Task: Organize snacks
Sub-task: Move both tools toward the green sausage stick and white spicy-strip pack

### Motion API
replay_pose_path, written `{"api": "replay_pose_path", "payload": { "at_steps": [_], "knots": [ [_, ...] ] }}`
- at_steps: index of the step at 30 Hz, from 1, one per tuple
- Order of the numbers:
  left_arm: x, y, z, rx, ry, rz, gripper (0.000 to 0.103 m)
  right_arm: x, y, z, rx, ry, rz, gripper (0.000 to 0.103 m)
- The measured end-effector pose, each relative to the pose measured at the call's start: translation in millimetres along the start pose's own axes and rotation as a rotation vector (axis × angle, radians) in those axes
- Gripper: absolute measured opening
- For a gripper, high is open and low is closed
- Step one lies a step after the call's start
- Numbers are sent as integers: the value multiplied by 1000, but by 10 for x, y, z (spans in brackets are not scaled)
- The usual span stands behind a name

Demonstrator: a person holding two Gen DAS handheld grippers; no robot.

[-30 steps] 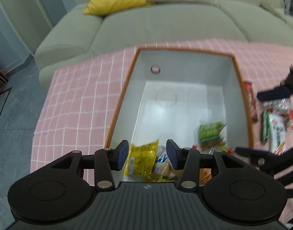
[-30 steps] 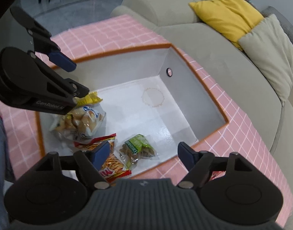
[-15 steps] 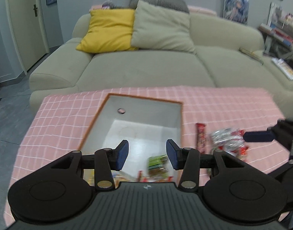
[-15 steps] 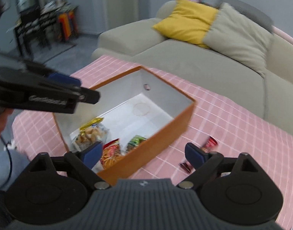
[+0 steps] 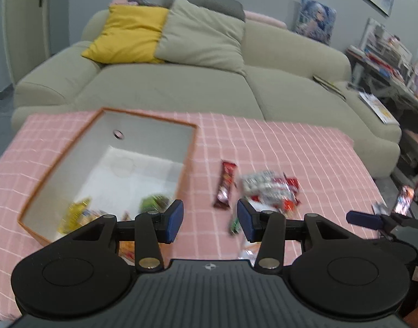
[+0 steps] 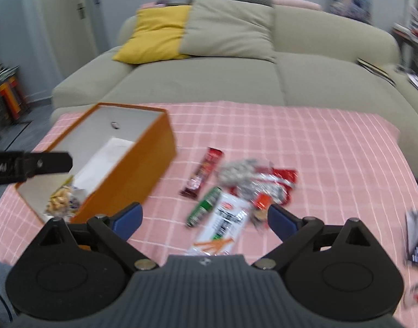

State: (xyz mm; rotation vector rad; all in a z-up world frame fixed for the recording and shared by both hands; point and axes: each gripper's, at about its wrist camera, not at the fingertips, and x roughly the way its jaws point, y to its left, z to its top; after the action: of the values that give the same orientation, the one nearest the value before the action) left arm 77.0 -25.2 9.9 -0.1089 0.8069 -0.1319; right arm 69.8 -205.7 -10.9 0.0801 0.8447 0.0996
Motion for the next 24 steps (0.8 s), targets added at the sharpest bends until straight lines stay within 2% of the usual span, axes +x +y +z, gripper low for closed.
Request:
{"api": "replay_pose_path", "payload": {
  "at_steps": [4, 13, 16, 20, 24],
  "knots": [
    [137, -156, -156, 23, 52, -34, 54, 19, -128, -195, 30, -4, -51, 96],
    [454, -342, -447, 68, 145, -101, 54, 191, -348, -573, -23, 48, -79, 96],
    [579, -371, -475, 65, 180, -104, 54, 294, -411, -603, -24, 73, -67, 95],
    [769, -404, -454, 81, 209, -91, 54, 481, -447, -563, -31, 109, -83, 86],
    [941, -428, -354, 106, 207, -77, 52, 631, -477, -463, -36, 105, -82, 82]
  ]
}}
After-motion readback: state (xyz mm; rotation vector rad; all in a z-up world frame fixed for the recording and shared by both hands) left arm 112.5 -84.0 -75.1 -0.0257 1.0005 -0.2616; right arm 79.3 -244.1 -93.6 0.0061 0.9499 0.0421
